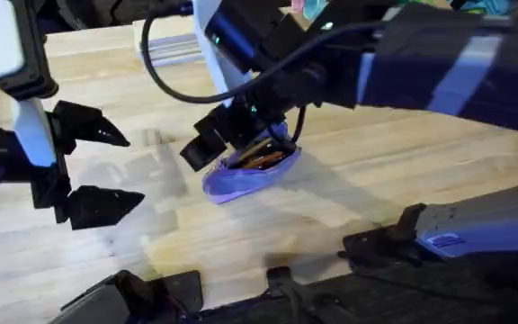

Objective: Unzip the bag, pick up the pens from the table one at a time and place them inside, then zip the bag closed.

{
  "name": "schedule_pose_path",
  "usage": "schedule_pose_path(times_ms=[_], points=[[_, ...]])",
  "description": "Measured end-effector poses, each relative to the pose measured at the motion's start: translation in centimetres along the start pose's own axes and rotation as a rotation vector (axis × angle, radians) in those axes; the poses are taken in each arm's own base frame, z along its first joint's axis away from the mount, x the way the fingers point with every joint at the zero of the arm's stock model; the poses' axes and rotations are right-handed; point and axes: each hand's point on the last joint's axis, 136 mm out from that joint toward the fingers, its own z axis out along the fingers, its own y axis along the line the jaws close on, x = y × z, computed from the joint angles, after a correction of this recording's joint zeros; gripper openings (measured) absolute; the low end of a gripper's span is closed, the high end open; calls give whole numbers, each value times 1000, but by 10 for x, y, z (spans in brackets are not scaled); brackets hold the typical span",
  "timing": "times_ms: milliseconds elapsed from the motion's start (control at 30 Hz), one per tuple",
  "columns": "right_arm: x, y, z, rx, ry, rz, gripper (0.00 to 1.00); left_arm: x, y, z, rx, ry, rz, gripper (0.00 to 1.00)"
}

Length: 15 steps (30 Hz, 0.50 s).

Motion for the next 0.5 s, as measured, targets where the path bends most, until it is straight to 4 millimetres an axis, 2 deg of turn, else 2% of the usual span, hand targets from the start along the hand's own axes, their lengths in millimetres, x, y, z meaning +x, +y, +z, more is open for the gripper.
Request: schedule_pose_path(times_ms=[267, 500], points=[[9, 17, 8, -102, 56, 12, 998, 7, 3, 11, 80, -23, -39, 993], [20, 17, 13, -113, 113, 30, 998, 7, 3, 12, 87, -25, -39, 993]])
